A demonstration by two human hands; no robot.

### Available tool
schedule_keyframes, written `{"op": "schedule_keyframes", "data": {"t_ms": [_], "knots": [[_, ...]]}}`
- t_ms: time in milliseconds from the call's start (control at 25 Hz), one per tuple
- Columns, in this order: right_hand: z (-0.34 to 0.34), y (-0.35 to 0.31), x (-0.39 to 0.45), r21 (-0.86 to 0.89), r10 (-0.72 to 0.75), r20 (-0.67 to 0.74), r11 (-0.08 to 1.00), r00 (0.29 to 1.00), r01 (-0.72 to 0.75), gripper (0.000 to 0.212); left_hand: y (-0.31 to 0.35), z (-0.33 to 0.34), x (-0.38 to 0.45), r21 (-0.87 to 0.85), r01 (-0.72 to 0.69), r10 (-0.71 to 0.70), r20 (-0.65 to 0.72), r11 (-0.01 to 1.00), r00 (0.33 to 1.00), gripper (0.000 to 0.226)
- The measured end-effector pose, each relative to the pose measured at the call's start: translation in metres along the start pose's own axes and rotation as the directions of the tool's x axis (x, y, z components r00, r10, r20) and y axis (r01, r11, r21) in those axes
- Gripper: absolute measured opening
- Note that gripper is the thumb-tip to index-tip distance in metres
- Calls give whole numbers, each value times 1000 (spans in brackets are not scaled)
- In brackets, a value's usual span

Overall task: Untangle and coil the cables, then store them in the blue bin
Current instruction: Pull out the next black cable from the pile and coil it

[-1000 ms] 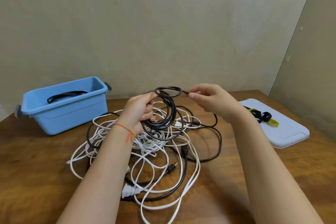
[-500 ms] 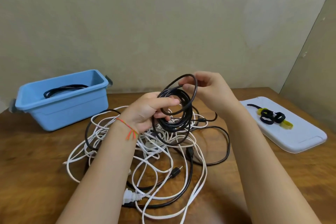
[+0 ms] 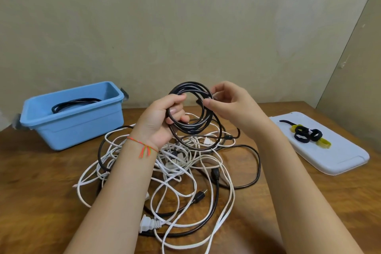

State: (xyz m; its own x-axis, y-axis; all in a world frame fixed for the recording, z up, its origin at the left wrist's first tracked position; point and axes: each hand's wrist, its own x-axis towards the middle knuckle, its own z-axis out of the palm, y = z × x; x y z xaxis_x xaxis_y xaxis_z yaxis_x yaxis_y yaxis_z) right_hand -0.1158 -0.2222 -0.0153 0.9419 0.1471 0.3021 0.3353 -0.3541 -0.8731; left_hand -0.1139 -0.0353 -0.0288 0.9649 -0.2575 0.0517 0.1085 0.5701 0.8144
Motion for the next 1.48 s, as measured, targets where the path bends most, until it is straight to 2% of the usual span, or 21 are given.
{"op": "schedule_keyframes", "data": {"t_ms": [120,200,320,400,520,600,720,880,1040,1280,1400,1480], "knots": [[4,1,1,-184,71,-40,980,997,-77,35,0,1,-1,-122,-19,16,-21,992,1000,13],[9,3,1,-290,124,-2,950,992,-120,48,0,0,-2,-177,-45,44,-5,983,999,10],[14,1,-2,-157,283,146,953,948,-260,50,-2,-2,-1,-229,-97,109,39,969,993,13],[18,-2,-4,-71,311,164,950,936,-303,53,-5,0,0,-235,-150,169,61,960,984,16],[29,1,4,52,168,-65,985,984,-165,52,-3,4,-2,-245,-191,206,37,951,978,20],[34,2,7,174,111,-206,982,972,-75,50,-2,6,-3,-267,-155,167,23,951,986,24],[36,-2,7,239,90,-296,971,951,-18,48,-1,8,-5,-227,-71,83,43,971,996,31],[32,-4,2,295,69,-306,955,950,25,54,-2,8,-6,-61,27,-26,21,998,999,44],[31,-3,0,265,39,-388,962,921,71,39,-1,9,-8,59,105,-107,27,993,994,37],[29,-7,-2,294,47,-387,953,921,75,45,-2,6,-6,208,94,-119,113,974,986,34],[29,-8,-2,250,0,-343,964,939,91,36,-2,4,-5,207,52,-80,127,977,989,32],[25,-9,4,254,30,-275,966,961,42,25,-1,3,-4,221,-22,10,53,975,999,26]]}}
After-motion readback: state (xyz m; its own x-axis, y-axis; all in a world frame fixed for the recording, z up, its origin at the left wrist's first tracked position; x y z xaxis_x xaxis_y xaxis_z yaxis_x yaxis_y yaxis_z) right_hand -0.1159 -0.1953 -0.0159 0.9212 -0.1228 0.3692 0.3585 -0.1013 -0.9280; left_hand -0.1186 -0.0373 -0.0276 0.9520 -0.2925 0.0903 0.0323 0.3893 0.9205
